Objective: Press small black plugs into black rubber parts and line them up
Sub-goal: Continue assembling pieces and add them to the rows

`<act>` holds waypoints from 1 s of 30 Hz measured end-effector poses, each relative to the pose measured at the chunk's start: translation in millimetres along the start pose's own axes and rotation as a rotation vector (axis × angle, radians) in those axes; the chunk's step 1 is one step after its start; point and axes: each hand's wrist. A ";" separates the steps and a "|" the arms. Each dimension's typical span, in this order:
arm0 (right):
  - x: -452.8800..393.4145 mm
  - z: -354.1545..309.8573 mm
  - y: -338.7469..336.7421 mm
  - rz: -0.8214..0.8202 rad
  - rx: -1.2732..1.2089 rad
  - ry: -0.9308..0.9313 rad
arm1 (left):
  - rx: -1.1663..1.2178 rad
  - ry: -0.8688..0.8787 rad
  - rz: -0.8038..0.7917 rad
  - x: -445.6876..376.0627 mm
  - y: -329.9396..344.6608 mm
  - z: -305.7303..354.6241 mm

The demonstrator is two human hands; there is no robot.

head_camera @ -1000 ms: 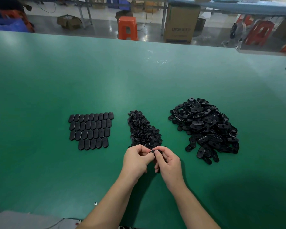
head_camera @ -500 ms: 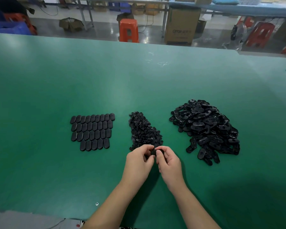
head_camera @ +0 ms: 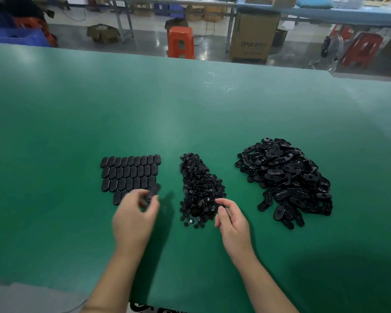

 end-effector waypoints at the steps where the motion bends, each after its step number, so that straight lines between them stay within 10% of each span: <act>1: 0.6 -1.3 0.1 0.001 0.013 0.001 | 0.000 -0.075 0.051 -5.3 -8.0 -17.1; 9: 3.0 -2.5 1.6 0.014 0.102 0.002 | -0.130 -0.397 0.158 -14.1 -44.9 -89.9; 30: 2.2 0.0 1.3 0.012 0.106 0.007 | -0.228 -0.359 0.049 -22.6 -35.4 -81.1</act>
Point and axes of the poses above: each hand's wrist, its own x-axis away from the middle knuckle, its own y-axis out of the palm, z = x × y, and after that the axes turned 5 degrees about y, right-handed
